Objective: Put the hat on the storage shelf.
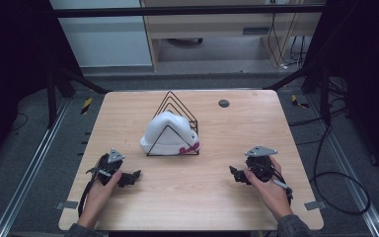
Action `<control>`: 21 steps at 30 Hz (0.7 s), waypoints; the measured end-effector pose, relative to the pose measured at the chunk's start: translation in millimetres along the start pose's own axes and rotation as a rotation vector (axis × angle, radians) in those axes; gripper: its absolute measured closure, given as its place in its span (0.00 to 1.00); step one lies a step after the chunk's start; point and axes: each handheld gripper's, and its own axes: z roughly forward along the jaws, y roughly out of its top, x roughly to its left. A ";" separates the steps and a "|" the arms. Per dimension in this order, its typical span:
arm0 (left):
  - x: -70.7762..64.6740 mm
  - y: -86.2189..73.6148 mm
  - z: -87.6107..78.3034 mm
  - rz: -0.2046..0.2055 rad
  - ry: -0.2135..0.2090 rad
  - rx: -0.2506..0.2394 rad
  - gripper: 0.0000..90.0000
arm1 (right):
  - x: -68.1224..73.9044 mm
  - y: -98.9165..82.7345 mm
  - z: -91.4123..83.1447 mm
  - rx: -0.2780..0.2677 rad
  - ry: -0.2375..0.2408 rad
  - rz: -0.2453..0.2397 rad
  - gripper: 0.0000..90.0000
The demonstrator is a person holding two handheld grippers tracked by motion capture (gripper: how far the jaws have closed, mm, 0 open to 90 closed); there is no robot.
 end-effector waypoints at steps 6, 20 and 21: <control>0.1 0.0 0.0 0.001 -0.002 0.000 0.00 | -0.7 -6.2 9.1 0.008 -0.004 0.014 0.15; 0.2 -0.5 -0.3 0.005 -0.012 0.000 0.00 | 8.2 -10.4 26.5 0.009 -0.004 0.036 0.11; 0.2 -0.5 -0.3 0.005 -0.012 0.000 0.00 | 9.3 -10.1 27.9 0.008 -0.016 0.035 0.11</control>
